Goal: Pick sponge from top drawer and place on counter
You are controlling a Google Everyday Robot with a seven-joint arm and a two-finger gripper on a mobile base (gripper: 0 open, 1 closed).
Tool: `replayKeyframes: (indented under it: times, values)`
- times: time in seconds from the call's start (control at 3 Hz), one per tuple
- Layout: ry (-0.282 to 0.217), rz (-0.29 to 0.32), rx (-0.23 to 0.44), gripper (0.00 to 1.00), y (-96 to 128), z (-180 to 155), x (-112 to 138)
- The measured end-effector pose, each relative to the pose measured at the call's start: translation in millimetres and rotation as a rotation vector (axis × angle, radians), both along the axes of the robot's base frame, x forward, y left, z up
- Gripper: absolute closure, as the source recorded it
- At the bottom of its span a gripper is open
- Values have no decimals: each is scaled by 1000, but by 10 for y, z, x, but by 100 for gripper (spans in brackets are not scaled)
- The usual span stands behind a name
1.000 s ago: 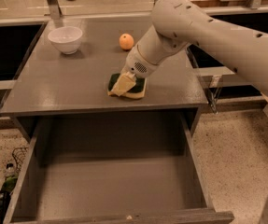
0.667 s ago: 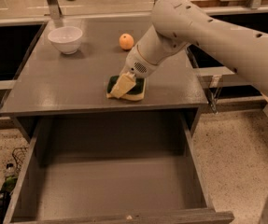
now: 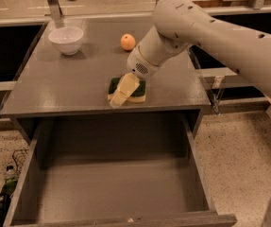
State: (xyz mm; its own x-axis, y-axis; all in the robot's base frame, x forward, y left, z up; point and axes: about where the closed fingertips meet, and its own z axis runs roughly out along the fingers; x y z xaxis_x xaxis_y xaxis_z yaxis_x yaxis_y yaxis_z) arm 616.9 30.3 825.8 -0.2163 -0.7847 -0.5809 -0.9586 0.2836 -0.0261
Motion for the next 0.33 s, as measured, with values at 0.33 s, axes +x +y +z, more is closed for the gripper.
replayKeyframes:
  times: [0.33]
  values:
    - [0,0,0,0,0,0,0]
